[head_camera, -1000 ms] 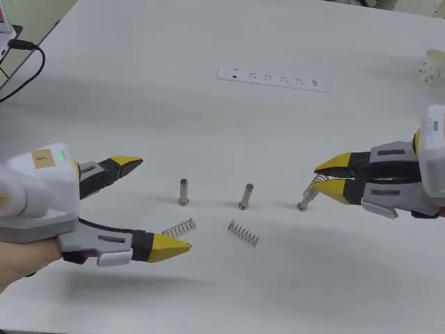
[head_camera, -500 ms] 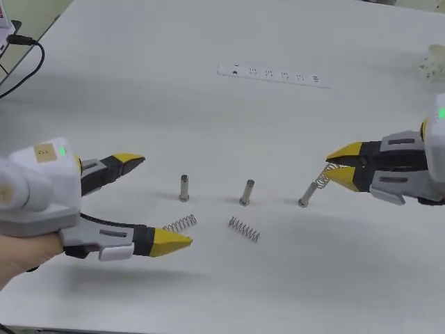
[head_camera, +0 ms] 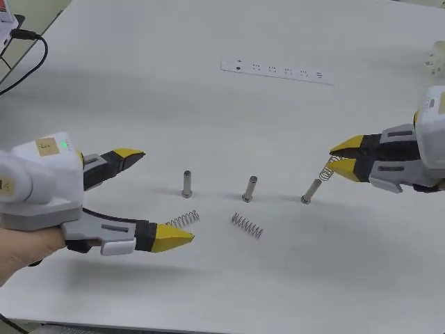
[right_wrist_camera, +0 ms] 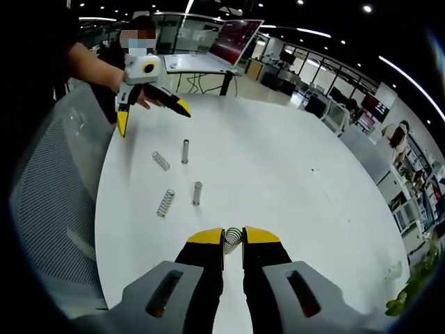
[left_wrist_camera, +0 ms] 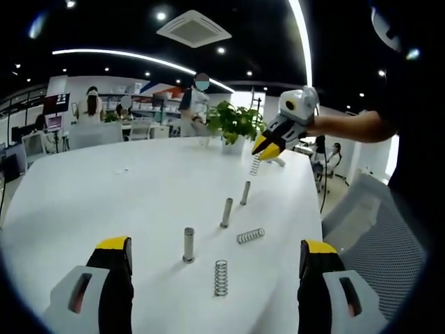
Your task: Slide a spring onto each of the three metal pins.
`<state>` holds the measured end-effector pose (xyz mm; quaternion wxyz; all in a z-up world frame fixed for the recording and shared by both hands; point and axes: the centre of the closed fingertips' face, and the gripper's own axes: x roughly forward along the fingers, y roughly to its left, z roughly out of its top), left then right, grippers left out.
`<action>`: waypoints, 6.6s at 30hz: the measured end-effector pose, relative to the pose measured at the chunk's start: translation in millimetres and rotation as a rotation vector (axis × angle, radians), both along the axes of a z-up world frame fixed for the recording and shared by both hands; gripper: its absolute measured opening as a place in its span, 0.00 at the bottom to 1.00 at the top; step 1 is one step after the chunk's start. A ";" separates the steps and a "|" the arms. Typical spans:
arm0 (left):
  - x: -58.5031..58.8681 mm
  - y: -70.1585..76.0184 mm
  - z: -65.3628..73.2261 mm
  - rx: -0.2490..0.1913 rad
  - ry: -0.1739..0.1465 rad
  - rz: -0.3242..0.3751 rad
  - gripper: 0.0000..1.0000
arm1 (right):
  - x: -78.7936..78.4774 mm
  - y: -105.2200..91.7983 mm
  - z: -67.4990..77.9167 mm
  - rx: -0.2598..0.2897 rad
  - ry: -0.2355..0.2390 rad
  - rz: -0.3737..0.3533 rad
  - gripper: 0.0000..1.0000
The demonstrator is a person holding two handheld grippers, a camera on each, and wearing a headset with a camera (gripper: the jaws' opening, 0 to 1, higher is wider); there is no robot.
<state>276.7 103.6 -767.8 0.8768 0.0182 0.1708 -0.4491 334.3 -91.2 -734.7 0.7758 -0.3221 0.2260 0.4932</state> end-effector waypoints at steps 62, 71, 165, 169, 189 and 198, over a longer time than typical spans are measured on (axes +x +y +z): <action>-2.0 4.3 -0.2 -0.011 0.017 0.010 0.94 | 6.2 -1.1 -23.0 -0.001 0.050 -0.027 0.07; -0.8 4.7 0.0 -0.014 0.016 0.011 0.94 | 7.3 -0.3 -28.1 -0.005 0.057 -0.027 0.07; -2.3 10.8 -1.6 -0.011 0.034 0.019 0.86 | 8.4 -3.5 -63.4 -0.012 0.111 -0.079 0.24; -2.2 11.8 -1.4 -0.010 0.033 0.021 0.86 | 13.7 -4.8 -54.2 0.038 0.100 -0.116 0.32; -1.3 9.6 -1.7 -0.016 0.047 0.021 0.83 | 13.0 -8.3 -29.8 0.089 0.047 -0.147 0.31; -1.0 9.9 -0.6 -0.019 0.044 0.024 0.83 | 10.9 -12.5 -17.6 0.122 0.031 -0.167 0.31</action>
